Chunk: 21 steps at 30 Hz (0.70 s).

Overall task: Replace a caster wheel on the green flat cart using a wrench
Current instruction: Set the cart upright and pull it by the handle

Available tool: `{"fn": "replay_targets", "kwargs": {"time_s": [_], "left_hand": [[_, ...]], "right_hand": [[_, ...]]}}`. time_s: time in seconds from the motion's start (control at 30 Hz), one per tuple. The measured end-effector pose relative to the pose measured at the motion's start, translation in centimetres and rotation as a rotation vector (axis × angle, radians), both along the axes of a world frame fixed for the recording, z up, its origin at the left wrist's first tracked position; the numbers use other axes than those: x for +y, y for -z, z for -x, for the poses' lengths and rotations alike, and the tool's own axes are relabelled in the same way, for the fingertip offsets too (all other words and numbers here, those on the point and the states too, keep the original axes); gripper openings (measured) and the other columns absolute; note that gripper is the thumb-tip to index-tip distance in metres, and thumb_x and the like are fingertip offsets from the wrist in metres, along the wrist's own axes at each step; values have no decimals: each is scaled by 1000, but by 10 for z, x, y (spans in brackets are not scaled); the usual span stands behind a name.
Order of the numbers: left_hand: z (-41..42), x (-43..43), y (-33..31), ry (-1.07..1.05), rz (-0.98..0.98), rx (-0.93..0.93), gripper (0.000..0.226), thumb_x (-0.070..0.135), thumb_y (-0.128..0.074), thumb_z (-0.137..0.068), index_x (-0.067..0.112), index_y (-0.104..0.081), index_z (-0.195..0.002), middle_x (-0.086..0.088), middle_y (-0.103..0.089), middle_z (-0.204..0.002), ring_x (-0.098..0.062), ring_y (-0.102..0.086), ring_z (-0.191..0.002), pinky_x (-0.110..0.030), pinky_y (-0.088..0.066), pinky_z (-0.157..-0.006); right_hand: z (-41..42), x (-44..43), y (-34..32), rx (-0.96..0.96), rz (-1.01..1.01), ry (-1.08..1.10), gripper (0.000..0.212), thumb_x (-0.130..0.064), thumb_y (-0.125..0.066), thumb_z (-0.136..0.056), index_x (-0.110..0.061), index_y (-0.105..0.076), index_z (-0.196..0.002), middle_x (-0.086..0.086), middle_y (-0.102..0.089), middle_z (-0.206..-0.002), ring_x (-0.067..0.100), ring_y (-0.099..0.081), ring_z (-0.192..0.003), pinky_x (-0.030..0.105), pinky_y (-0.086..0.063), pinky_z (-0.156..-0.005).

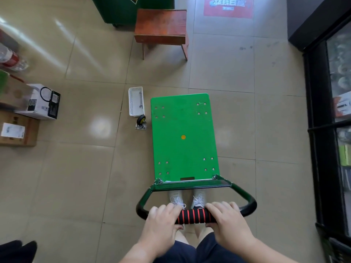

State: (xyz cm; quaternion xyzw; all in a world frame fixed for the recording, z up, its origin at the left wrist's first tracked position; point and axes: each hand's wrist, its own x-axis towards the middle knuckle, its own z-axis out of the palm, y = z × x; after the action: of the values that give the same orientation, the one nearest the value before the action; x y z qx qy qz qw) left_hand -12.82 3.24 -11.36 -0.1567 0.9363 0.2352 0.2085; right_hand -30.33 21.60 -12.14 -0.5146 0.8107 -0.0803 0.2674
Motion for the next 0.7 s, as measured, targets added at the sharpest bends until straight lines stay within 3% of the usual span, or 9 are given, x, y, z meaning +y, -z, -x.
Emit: {"fn": "replay_targets", "kwargs": {"time_s": [0.23, 0.4, 0.5, 0.7], "left_hand": [[31, -37, 0, -56, 19, 30, 44, 49, -70, -74, 31, -58, -113, 12, -59, -89, -15, -59, -71, -32, -49, -62], [77, -88, 0, -103, 24, -15, 45, 42, -62, -89, 26, -59, -130, 4, -64, -111, -25, -63, -101, -43, -47, -84], [112, -123, -3, -137, 37, -19, 46, 41, -60, -98, 26, -51, -141, 2, -60, -126, -25, -57, -116, -41, -40, -100], [170, -183, -5, -204, 47, 6, 37, 41, -61, -99, 29, -53, -134, 1, -58, -118, -25, -54, -113, -44, -38, -107]], "right_hand": [[32, -38, -2, 23, 9, 20, 49, -37, -79, -64, -28, -59, -107, -13, -66, -95, 18, -64, -79, 35, -47, -70], [73, -91, 0, 69, 25, 37, 51, -27, -83, -64, -22, -64, -111, -6, -69, -96, 23, -66, -84, 39, -46, -75], [101, -130, -2, 98, 29, 60, 47, -28, -80, -73, -19, -64, -116, -1, -70, -102, 28, -65, -91, 42, -43, -85], [156, -196, -12, 57, 17, 113, 34, -33, -67, -89, -28, -57, -122, -5, -61, -105, 21, -55, -101, 38, -31, -96]]}}
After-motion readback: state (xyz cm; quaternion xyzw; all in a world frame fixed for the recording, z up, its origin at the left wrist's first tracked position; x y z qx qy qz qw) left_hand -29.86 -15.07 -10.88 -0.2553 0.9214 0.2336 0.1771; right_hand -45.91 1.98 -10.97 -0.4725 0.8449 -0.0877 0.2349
